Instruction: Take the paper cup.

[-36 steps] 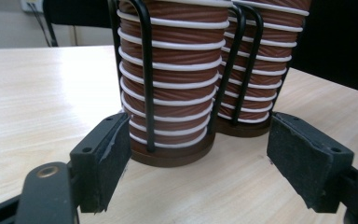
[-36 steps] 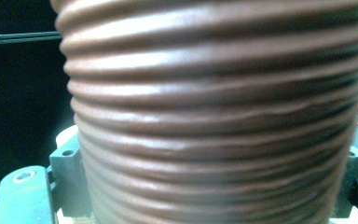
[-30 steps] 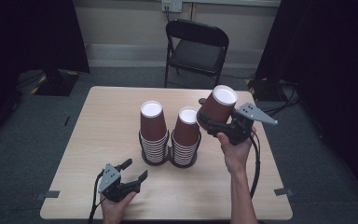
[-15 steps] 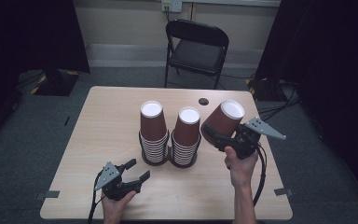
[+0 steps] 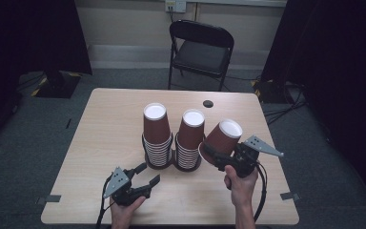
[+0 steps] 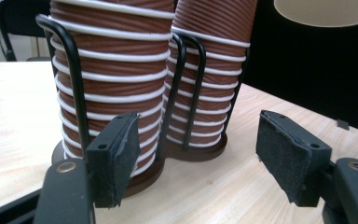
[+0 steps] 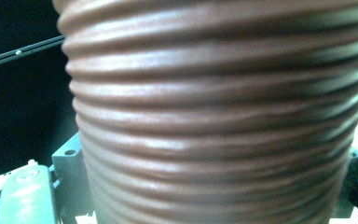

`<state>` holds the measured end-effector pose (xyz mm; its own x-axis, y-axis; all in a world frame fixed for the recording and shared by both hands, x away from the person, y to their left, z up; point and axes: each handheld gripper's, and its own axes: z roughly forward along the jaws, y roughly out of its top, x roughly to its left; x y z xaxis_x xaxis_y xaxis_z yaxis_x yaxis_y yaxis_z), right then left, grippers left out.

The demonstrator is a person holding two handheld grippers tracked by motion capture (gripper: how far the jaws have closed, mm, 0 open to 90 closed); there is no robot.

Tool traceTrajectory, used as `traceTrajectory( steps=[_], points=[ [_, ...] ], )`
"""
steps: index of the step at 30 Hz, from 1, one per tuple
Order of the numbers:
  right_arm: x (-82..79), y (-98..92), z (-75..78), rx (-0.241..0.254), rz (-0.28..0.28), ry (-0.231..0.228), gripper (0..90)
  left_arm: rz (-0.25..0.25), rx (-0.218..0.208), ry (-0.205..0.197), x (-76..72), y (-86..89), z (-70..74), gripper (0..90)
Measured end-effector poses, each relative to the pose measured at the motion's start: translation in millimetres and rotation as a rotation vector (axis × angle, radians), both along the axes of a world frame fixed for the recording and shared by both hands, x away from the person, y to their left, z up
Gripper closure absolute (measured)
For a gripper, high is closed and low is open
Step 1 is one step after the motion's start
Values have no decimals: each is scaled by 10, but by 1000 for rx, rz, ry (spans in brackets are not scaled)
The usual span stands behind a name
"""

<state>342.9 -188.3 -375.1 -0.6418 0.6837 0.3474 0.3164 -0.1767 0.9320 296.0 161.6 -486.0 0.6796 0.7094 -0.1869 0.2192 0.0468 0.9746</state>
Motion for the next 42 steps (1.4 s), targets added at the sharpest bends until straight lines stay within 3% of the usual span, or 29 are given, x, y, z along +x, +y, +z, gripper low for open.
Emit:
traceTrajectory(
  steps=[10, 13, 23, 31, 35, 42],
  points=[
    [-80, 138, -286, 33, 48, 60, 143, -41, -1, -11, 59, -61, 16, 302],
    [-84, 199, -399, 78, 73, 80, 145, -50, 2, -15, 85, -61, 18, 322],
    [-133, 318, -549, 136, 99, 115, 146, -42, -2, -43, 78, -89, 39, 390],
    [-161, 355, -642, 172, 117, 140, 146, -51, -3, -47, 87, -156, 32, 352],
    [-177, 379, -666, 230, 133, 156, 147, -66, 6, -53, 98, -176, 29, 314],
    [-223, 455, -716, 260, 153, 170, 148, -67, -1, -54, 94, -182, 33, 264]
  ],
)
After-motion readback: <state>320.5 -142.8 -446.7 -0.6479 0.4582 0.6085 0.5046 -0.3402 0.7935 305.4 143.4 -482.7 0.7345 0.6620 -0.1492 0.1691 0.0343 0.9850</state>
